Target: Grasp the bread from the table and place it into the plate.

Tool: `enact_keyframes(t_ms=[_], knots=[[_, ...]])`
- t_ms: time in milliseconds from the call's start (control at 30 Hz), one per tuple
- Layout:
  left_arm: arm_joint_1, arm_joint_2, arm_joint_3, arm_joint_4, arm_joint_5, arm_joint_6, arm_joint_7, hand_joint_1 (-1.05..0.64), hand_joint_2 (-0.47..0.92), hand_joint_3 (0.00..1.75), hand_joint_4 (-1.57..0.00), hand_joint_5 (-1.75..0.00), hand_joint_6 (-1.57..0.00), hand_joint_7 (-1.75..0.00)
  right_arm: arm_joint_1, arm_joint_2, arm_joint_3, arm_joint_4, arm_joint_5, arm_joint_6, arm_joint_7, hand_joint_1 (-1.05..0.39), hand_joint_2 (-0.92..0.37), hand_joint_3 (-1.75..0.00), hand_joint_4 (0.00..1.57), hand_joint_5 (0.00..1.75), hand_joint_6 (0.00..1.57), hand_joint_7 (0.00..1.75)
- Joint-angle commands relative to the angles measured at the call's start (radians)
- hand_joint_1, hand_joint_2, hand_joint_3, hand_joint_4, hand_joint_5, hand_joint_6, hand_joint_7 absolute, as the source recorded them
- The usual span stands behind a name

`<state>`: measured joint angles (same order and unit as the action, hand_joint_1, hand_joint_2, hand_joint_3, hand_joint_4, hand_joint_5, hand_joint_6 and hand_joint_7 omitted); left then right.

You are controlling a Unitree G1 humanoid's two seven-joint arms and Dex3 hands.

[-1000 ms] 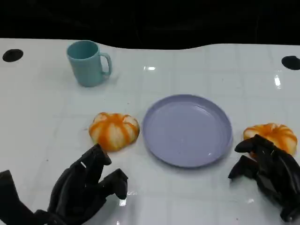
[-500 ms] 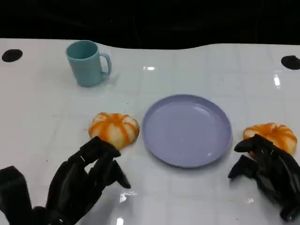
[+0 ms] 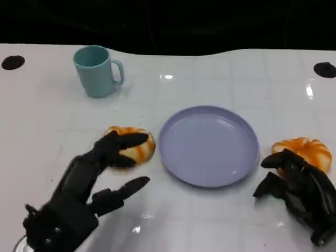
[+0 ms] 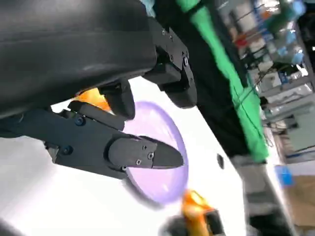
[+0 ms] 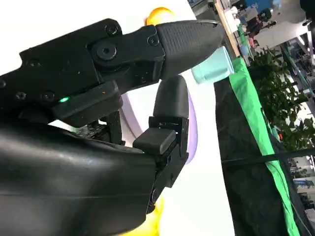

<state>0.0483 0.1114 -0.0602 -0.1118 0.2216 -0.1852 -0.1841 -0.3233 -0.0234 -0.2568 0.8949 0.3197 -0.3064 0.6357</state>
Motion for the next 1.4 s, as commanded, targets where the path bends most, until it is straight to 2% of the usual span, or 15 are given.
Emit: enact_keyframes(t_ms=[33,167,333,367,400,467,567,967,1100,1200,1300,1400], knots=[[-0.048,0.092,-0.026,0.049,0.188,-0.101,0.108,-0.46,0.91,0.03,-0.03,-0.79,-0.36,-0.12,0.007,-0.004,0.002,-0.001,0.001,0.015,-0.014,-0.55,-0.92,-0.21,0.68,1.56,0.6,1.26],[-0.086,0.151,-0.048,0.078,0.318,-0.138,0.175,-0.47,0.9,0.0,0.0,-0.62,-0.33,-0.04,0.008,-0.007,0.001,-0.003,0.005,0.023,-0.008,-0.56,-0.92,-0.21,0.67,1.55,0.61,1.26],[-0.089,0.159,-0.056,0.088,0.324,-0.145,0.195,-0.48,0.9,0.0,0.0,-0.59,-0.34,-0.03,0.008,-0.007,0.001,-0.004,0.004,0.024,-0.008,-0.56,-0.92,-0.21,0.68,1.54,0.61,1.25],[-0.124,0.205,-0.081,0.088,0.446,-0.122,0.212,-0.48,0.9,0.0,0.0,-0.59,-0.34,-0.03,0.009,-0.007,0.0,-0.003,0.004,0.024,-0.01,-0.56,-0.92,-0.21,0.68,1.54,0.61,1.25],[-0.149,0.239,-0.099,0.088,0.539,-0.104,0.226,-0.56,0.88,0.0,0.0,-0.45,-0.29,-0.03,0.009,-0.007,0.0,-0.003,0.003,0.024,-0.012,-0.56,-0.92,-0.21,0.68,1.54,0.61,1.25],[-0.185,0.281,-0.129,0.093,0.669,-0.076,0.247,-0.6,0.87,0.0,0.0,-0.37,-0.27,-0.03,0.01,-0.007,0.0,-0.005,0.003,0.028,-0.016,-0.56,-0.92,-0.21,0.68,1.54,0.61,1.25],[-0.221,0.301,-0.164,0.126,0.736,-0.048,0.254,-0.61,0.88,0.01,0.0,-0.21,-0.2,-0.01,0.01,-0.008,0.002,-0.002,-0.002,0.018,-0.015,-0.55,-0.92,-0.21,0.67,1.53,0.61,1.24],[-0.301,0.298,-0.238,0.229,0.751,0.03,0.244,-0.57,0.86,0.0,-0.01,-0.17,-0.16,0.0,0.008,-0.01,0.003,0.003,-0.005,0.014,-0.013,-0.55,-0.92,-0.23,0.68,1.52,0.6,1.25],[-0.414,0.27,-0.295,0.384,0.748,0.053,0.197,-0.53,0.83,0.0,0.0,-0.16,-0.16,0.0,0.013,-0.009,0.002,-0.001,-0.004,0.011,-0.01,-0.56,-0.92,-0.22,0.69,1.53,0.62,1.26],[-0.442,0.271,-0.315,0.427,0.739,0.056,0.207,-0.54,0.83,0.0,0.0,-0.16,-0.16,0.0,0.013,-0.008,0.001,-0.003,-0.003,0.015,-0.012,-0.56,-0.92,-0.21,0.69,1.53,0.63,1.26],[-0.536,0.237,-0.367,0.626,0.754,0.05,0.258,-0.55,0.84,0.0,-0.02,-0.17,-0.16,0.0,0.017,-0.009,0.004,-0.001,-0.009,0.0,-0.01,-0.55,-0.92,-0.24,0.68,1.54,0.61,1.25],[-0.596,0.216,-0.405,0.749,0.752,0.046,0.298,-0.56,0.85,0.01,-0.03,-0.18,-0.16,0.0,0.017,-0.009,0.003,-0.001,-0.008,0.001,-0.008,-0.55,-0.92,-0.24,0.68,1.55,0.6,1.26]])
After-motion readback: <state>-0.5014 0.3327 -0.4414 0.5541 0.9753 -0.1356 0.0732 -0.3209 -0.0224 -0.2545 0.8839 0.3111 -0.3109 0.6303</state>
